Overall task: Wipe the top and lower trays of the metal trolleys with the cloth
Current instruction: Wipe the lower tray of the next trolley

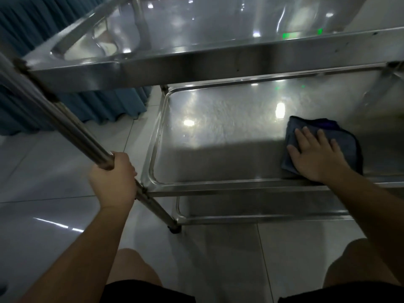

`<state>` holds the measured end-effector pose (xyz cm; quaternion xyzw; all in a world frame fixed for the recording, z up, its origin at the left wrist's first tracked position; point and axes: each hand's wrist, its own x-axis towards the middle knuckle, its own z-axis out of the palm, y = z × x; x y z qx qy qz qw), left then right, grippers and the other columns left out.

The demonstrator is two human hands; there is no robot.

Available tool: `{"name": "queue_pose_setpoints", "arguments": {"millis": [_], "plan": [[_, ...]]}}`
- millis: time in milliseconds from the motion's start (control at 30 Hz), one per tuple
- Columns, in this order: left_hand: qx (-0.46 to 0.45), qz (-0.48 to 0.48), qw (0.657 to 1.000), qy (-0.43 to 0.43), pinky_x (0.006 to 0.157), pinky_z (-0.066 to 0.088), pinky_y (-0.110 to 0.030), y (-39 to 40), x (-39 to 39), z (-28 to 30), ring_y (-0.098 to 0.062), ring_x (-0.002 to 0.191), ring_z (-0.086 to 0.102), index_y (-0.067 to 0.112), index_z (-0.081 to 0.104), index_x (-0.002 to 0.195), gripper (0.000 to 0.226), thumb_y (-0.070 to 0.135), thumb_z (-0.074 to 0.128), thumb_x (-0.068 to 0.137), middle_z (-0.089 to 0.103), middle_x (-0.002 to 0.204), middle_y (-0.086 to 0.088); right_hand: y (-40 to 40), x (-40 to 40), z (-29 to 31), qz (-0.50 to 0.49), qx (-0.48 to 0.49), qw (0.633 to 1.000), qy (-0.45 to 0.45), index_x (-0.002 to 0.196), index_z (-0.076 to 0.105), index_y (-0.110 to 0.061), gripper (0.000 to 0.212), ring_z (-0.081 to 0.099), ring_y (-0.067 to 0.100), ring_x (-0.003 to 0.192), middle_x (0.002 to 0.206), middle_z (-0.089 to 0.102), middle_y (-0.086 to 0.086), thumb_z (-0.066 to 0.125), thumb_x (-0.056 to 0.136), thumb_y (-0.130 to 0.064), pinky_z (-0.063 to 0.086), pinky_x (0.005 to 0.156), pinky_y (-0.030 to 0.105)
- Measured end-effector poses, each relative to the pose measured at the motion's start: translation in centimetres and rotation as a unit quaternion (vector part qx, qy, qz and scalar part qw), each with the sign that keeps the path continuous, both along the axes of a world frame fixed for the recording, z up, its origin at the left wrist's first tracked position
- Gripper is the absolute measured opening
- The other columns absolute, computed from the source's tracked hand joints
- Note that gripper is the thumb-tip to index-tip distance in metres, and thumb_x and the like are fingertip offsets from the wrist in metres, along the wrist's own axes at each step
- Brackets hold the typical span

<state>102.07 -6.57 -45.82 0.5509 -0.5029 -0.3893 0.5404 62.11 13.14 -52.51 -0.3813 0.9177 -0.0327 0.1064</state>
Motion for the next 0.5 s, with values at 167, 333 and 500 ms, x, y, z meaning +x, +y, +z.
{"name": "queue_pose_setpoints", "arguments": {"millis": [167,333,500], "plan": [[0.007,-0.032,0.999,-0.021,0.050,0.052,-0.026,0.5,0.3,0.9,-0.007,0.056,0.061,0.012,0.060,0.089,0.027,0.039,0.058,0.087,0.059,0.065,0.001,0.2,2.9,0.1,0.041,-0.002,0.999,0.008,0.164,-0.006,-0.034,0.085,-0.007,0.024,0.159,0.172,-0.010,-0.010,-0.004,0.090,-0.075,0.000,0.126,0.050],[0.025,-0.058,0.997,-0.046,0.053,0.053,-0.031,0.3,0.9,1.0,-0.006,0.054,0.060,0.006,0.065,0.088,0.024,0.030,0.062,0.091,0.066,0.064,0.005,0.2,3.1,0.9,0.043,0.015,0.999,0.001,0.165,-0.006,-0.033,0.073,-0.009,0.023,0.159,0.172,-0.011,-0.010,0.008,0.101,-0.067,-0.002,0.127,0.050],[0.053,-0.067,0.985,-0.149,0.054,0.052,-0.027,1.7,2.0,0.1,-0.014,0.076,0.067,0.018,0.062,0.106,0.019,0.028,0.071,0.092,0.067,0.093,-0.001,0.0,3.0,1.2,0.040,0.031,0.999,-0.008,0.164,-0.008,-0.033,0.072,-0.011,0.023,0.159,0.172,-0.015,-0.010,0.007,0.102,-0.065,-0.002,0.128,0.050]]}}
